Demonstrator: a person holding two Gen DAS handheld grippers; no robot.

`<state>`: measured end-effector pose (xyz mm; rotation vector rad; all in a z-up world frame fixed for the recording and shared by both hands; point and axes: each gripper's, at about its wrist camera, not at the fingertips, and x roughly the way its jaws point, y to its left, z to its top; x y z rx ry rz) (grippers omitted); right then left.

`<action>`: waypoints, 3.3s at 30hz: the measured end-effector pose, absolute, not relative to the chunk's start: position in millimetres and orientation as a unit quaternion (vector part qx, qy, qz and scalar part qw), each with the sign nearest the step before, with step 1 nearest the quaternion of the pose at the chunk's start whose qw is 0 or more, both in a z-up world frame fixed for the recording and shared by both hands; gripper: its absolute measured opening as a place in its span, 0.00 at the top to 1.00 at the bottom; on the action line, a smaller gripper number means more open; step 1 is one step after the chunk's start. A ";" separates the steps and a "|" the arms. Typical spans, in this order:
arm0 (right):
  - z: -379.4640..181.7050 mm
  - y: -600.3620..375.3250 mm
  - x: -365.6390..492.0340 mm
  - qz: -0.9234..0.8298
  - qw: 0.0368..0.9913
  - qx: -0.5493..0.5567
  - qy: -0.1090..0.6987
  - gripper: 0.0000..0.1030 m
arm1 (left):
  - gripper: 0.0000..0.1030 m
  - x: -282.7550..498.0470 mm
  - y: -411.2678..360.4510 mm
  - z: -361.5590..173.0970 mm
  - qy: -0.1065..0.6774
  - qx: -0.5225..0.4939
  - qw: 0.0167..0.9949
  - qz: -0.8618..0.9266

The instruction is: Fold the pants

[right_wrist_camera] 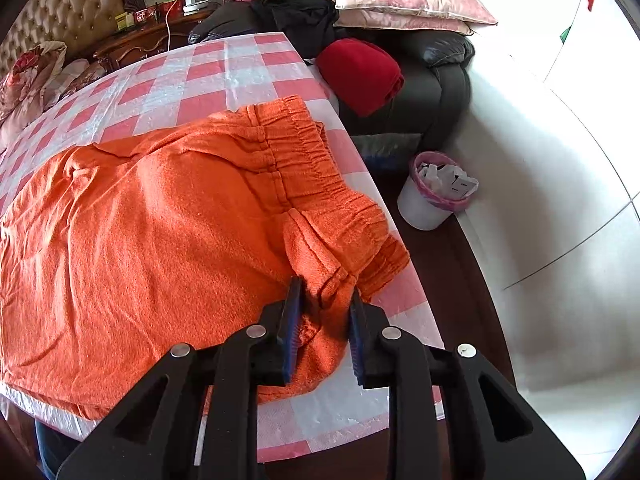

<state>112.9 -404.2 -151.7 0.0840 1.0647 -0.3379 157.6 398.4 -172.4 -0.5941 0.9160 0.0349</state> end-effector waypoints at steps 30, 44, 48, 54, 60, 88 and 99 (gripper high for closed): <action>-145.2 -413.7 80.4 -0.138 0.855 0.101 0.489 0.73 | 0.47 90.9 247.8 -109.9 0.360 -0.198 0.909 -0.065; -111.7 -291.3 58.5 -0.067 0.911 -0.007 0.407 0.45 | 0.60 82.9 -25.2 -168.5 0.438 0.020 0.880 -0.182; -142.8 -255.4 68.3 -0.033 0.901 -0.022 0.432 0.44 | 0.59 77.1 -15.6 -186.4 0.459 0.037 0.873 -0.161; -165.7 -241.8 57.2 -0.037 0.892 -0.041 0.449 0.37 | 0.59 53.6 71.4 -164.9 0.409 -0.037 0.908 -0.080; -169.2 -241.9 58.1 -0.039 0.893 -0.035 0.448 0.36 | 0.58 13.2 238.6 -150.9 0.362 -0.230 0.901 0.065; -170.4 -242.4 66.8 -0.038 0.886 -0.027 0.462 0.35 | 0.86 8.8 400.0 -216.0 0.396 -0.447 0.800 0.053; -166.5 -201.2 70.6 0.003 0.878 -0.038 0.478 0.35 | 0.90 22.1 452.3 -216.9 0.366 -0.477 0.797 0.061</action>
